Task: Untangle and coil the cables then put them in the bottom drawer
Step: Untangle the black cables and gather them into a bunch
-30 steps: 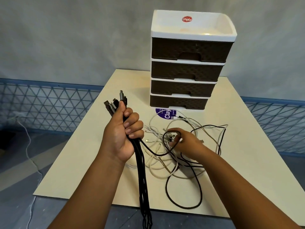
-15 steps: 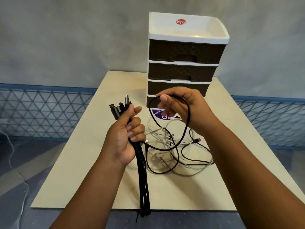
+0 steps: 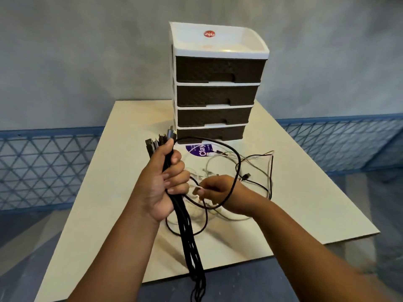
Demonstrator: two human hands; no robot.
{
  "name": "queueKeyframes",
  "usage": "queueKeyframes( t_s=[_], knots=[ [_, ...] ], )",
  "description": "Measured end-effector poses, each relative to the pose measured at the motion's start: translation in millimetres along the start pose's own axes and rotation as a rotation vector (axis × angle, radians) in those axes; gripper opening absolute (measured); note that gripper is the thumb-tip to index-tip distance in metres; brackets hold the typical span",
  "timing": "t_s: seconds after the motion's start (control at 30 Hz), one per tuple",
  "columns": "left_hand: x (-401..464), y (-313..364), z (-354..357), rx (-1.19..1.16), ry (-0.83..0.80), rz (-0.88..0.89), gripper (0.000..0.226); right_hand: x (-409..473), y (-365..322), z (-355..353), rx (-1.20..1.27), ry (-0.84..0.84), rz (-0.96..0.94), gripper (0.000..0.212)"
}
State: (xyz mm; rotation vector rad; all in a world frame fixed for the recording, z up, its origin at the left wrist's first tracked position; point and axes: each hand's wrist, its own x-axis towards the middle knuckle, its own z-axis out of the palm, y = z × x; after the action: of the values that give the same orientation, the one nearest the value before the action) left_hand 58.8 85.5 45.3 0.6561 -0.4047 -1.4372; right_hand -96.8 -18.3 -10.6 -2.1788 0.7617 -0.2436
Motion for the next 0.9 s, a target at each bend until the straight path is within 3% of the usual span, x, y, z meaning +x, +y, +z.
queueKeyframes(
  t_s=[0.13,0.3,0.4,0.6,0.7,0.83,0.9],
  knots=[
    [-8,7,-4,-0.025,0.040,0.084,0.040,-11,29,21,-0.050,0.175,0.003,0.017],
    [-16,15,-2,-0.035,0.042,0.154,0.041,-24,60,32,-0.390,-0.014,-0.142,0.029],
    [-23,17,4,-0.047,-0.007,0.222,0.040,-23,62,32,-0.525,-0.015,-0.223,0.027],
    [-36,18,24,-0.037,-0.087,0.306,0.040,-40,66,41,-0.544,-0.035,-0.282,0.038],
    [-40,7,36,-0.014,-0.070,0.307,0.041,-43,54,35,-0.325,-0.039,-0.180,0.034],
    [-47,-7,50,0.001,-0.037,0.327,0.040,-35,26,29,0.227,0.122,0.021,0.028],
    [-53,-12,56,0.003,-0.030,0.337,0.040,-31,19,23,0.193,0.164,0.039,0.024]
  ],
)
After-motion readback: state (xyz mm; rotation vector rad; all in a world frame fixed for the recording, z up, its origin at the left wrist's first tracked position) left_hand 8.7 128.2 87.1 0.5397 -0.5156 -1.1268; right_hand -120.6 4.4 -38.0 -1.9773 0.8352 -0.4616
